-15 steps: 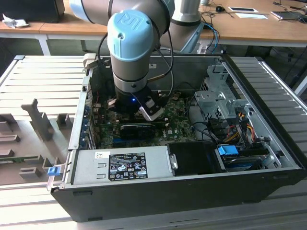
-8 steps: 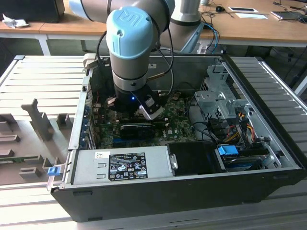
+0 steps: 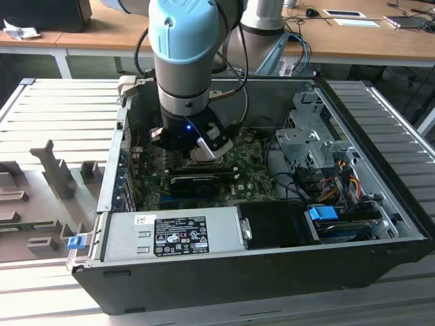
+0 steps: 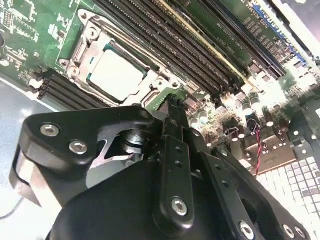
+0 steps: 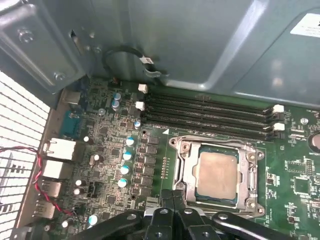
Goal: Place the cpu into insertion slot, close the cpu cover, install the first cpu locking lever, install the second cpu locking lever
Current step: 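Install the second cpu locking lever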
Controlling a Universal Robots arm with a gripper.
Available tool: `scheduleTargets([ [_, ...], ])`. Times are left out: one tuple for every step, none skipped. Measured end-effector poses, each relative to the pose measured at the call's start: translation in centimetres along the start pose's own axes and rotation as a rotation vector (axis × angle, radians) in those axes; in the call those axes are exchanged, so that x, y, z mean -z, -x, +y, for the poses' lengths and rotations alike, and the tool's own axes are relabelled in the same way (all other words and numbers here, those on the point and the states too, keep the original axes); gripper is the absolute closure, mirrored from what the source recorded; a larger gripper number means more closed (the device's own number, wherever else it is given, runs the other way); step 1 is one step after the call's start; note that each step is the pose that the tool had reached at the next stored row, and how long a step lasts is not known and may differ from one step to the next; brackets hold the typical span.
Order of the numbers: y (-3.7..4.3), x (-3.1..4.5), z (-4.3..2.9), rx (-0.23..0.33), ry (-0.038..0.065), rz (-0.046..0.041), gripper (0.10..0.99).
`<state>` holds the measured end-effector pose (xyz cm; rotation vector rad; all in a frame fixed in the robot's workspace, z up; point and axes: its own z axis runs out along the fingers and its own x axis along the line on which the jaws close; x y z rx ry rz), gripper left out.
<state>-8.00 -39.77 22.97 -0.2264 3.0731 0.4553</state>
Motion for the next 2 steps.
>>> scheduleTargets([
  [0.01, 0.04, 0.02, 0.000, 0.000, -0.0001, 0.980],
  [0.01, 0.04, 0.02, 0.000, 0.000, -0.0001, 0.980],
])
